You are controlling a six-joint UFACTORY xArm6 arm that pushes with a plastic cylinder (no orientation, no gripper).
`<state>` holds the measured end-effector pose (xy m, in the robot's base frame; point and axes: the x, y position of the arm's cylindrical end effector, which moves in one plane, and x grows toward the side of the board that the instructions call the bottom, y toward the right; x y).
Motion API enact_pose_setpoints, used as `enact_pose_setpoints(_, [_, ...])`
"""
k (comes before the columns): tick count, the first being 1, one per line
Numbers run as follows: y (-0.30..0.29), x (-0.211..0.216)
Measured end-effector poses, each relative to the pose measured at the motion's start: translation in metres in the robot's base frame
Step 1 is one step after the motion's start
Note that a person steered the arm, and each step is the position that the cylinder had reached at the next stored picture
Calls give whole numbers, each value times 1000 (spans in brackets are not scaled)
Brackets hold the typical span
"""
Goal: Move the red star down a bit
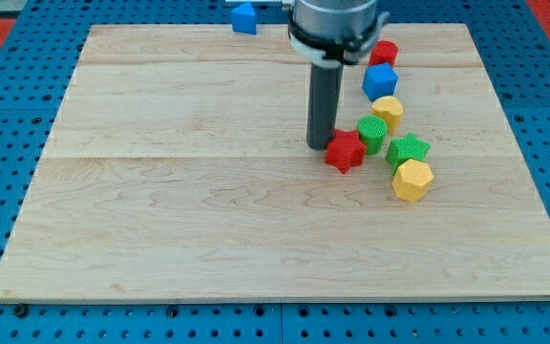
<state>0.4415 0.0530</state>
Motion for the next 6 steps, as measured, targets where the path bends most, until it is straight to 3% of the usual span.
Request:
enact_pose_setpoints(1, [0,61])
enact_pose_setpoints(2, [-20,74])
enact_pose_setpoints(4, [-7,-19])
enact_pose_setpoints(5, [19,-32])
enact_pose_setpoints(6, [26,22])
